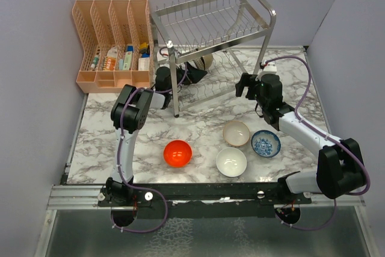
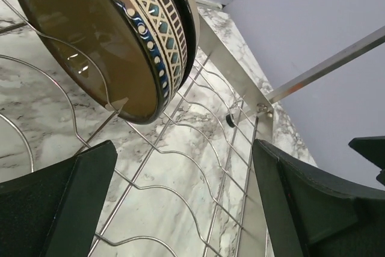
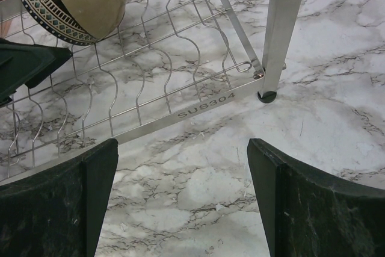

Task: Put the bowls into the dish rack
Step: Adjust the bowl in the dish rack.

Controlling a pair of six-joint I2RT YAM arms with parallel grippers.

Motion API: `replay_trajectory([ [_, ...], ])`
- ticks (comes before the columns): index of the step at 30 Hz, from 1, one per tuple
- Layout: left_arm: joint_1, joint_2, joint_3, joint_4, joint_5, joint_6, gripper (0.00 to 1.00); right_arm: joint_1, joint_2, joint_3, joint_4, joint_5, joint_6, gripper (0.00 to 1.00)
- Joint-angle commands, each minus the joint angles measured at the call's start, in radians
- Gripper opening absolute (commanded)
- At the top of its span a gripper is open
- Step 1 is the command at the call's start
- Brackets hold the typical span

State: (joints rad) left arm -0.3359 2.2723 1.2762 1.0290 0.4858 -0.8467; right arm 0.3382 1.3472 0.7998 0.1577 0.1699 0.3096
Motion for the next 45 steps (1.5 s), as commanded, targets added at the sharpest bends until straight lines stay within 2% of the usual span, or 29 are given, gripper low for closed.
replay_trajectory([
  [1,-0.004,-0.057,-0.038,-0.199,-0.049,0.132,0.99,-0.007,-0.029,-0.008,0.022,-0.018,-0.007,0.88],
  [12,-0.006,-0.183,-0.132,-0.306,-0.111,0.257,0.99,-0.007,-0.027,0.002,0.022,-0.058,-0.026,0.9],
  [17,-0.008,-0.243,-0.152,-0.377,-0.139,0.322,0.99,-0.007,-0.009,0.018,0.027,-0.166,-0.052,0.98],
  [20,-0.008,-0.246,-0.126,-0.422,-0.112,0.36,0.99,-0.007,0.012,0.032,0.037,-0.27,-0.07,0.98],
  [22,-0.008,-0.237,-0.11,-0.405,-0.073,0.373,0.99,-0.007,0.022,0.038,0.036,-0.301,-0.074,0.98],
  [26,-0.009,-0.227,-0.091,-0.4,-0.082,0.406,0.99,-0.007,0.018,0.036,0.036,-0.309,-0.076,0.98],
  [38,-0.011,-0.374,-0.066,-0.697,-0.215,0.649,0.99,-0.007,0.003,0.03,0.048,-0.345,-0.079,0.98],
  [45,-0.01,-0.453,-0.099,-0.81,-0.289,0.727,0.99,-0.007,0.0,0.029,0.048,-0.352,-0.079,0.97],
])
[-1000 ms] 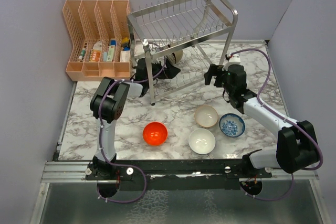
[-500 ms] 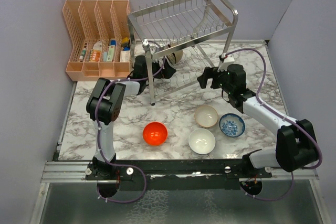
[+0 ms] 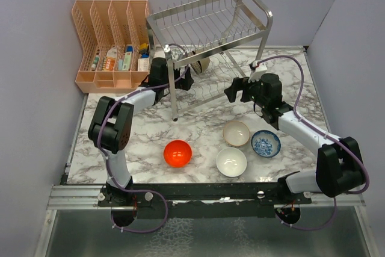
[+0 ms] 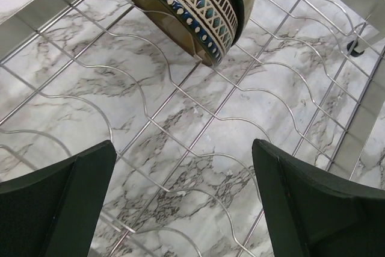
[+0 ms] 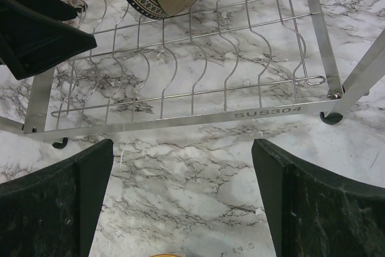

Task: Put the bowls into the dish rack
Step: Adjust the bowl in the dish rack, then move the dish rack to the center of the board.

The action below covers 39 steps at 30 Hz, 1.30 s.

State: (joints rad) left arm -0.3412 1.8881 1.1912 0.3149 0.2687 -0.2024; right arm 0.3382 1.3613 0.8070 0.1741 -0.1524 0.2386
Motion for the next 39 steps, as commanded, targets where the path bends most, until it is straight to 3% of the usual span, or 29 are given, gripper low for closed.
replay_trajectory([
  [1,-0.005,-0.081,-0.029,-0.099,-0.094,0.088,0.99,-0.007,-0.013,0.023,0.03,-0.031,-0.01,0.97],
  [19,0.002,-0.369,-0.282,-0.145,-0.279,-0.057,0.99,-0.004,0.031,0.044,0.058,-0.156,0.052,0.9],
  [27,0.001,-0.482,-0.43,-0.117,-0.296,-0.107,0.99,0.013,0.081,0.11,0.033,-0.143,0.054,0.89],
  [39,0.008,-0.614,-0.5,-0.13,-0.416,-0.174,0.99,0.087,0.16,0.216,0.02,-0.14,0.053,0.88],
])
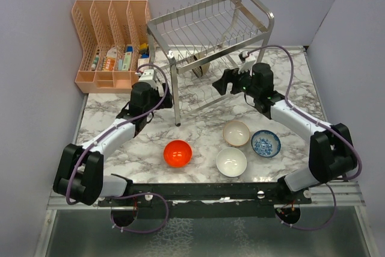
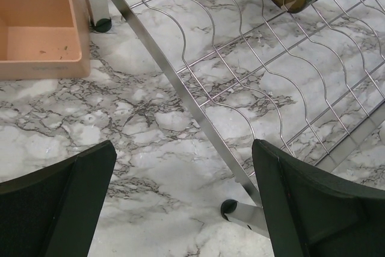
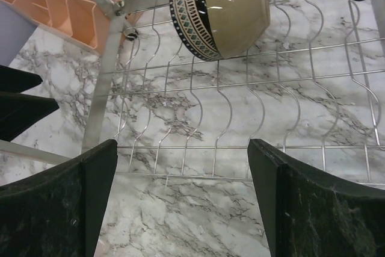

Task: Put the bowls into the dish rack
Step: Move the dish rack to the center of the board.

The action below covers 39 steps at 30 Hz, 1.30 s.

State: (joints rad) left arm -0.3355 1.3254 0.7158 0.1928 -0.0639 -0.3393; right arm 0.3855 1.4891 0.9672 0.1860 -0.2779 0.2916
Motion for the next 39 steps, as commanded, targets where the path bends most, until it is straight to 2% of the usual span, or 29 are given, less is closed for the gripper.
replay_trajectory([
  [1,0.006,-0.063,-0.034,-0.012,-0.096,-0.046,0.99,0.051,0.041,0.066,0.008,-0.016,-0.002,0.88],
  [8,0.036,-0.188,-0.144,-0.039,-0.133,-0.16,0.99,0.116,0.144,0.168,0.055,-0.038,-0.017,0.88],
  [15,0.045,-0.323,-0.205,-0.07,-0.165,-0.183,0.99,0.156,0.265,0.292,0.072,-0.038,-0.026,0.87],
  [24,0.047,-0.346,-0.233,-0.039,-0.156,-0.205,0.99,0.166,0.294,0.154,0.264,0.053,0.085,0.85],
  [32,0.046,-0.337,-0.244,-0.008,-0.145,-0.208,0.99,0.167,0.265,0.057,0.309,0.12,0.112,0.85],
  [39,0.046,-0.366,-0.263,-0.001,-0.154,-0.218,0.99,0.167,0.278,0.063,0.331,0.17,0.125,0.85],
])
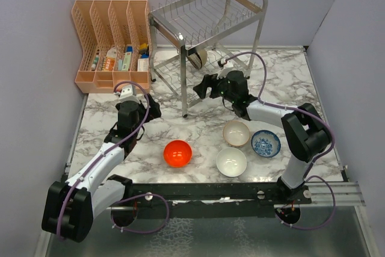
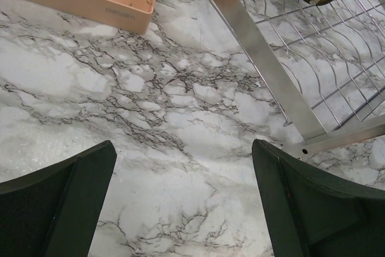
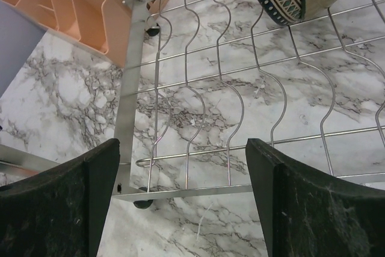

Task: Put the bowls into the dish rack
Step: Move the dish rack to the center of the board.

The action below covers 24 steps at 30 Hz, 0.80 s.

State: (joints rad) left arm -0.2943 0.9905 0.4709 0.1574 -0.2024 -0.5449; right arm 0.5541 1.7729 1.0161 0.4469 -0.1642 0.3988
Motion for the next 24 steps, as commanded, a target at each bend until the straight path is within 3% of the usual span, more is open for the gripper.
replay_trajectory([
  [1,0.005,-0.035,-0.02,0.034,-0.019,-0.012,0.99,-0.002,0.005,0.027,0.075,0.049,0.018,0.85],
  [4,0.005,-0.044,-0.02,0.039,-0.025,-0.009,0.99,-0.003,0.042,0.074,0.084,0.047,0.017,0.85],
  [13,0.007,-0.021,-0.018,0.063,-0.016,-0.001,0.99,-0.018,0.164,0.269,-0.022,0.262,0.019,0.86],
  [24,0.008,-0.028,-0.03,0.078,-0.004,0.0,0.99,-0.039,0.233,0.297,-0.109,0.552,-0.074,0.88],
])
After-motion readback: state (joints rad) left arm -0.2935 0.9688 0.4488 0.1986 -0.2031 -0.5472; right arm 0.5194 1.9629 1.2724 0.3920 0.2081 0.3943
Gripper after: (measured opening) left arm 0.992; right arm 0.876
